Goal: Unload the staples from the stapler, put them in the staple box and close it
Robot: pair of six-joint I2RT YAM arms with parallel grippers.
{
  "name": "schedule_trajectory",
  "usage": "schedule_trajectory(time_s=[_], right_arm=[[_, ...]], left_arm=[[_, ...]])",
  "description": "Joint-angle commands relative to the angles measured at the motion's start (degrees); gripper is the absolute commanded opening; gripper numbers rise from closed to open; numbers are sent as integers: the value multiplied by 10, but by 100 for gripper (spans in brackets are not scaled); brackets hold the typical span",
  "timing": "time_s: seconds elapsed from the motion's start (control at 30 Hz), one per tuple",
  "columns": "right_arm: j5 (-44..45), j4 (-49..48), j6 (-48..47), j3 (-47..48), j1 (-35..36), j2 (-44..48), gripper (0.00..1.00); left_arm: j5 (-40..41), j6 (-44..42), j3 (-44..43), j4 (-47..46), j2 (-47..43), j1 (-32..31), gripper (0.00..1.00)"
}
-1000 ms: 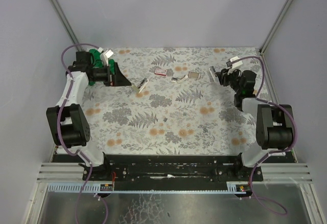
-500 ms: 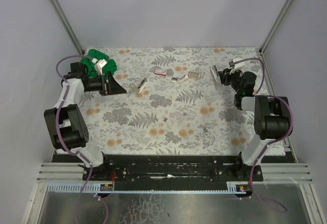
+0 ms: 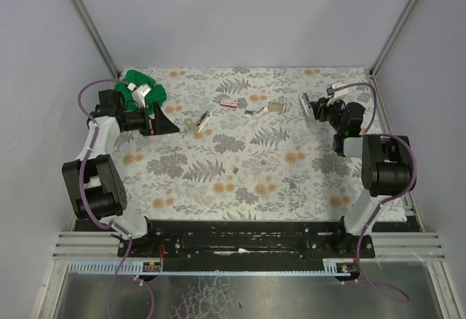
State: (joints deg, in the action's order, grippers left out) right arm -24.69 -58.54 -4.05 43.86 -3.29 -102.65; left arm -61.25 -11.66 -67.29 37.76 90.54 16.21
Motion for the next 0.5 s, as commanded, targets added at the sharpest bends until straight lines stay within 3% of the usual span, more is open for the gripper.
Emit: schedule_trajectory(time_s=[0.0,0.47], right_arm=[[-8,-63,-2,22,-1,-5,0],[14,-60,-21,27,-1,-22,0]], left_arm=[[11,12,11,-38,-18,2,100],[13,20,20,-50,-21,1,100]])
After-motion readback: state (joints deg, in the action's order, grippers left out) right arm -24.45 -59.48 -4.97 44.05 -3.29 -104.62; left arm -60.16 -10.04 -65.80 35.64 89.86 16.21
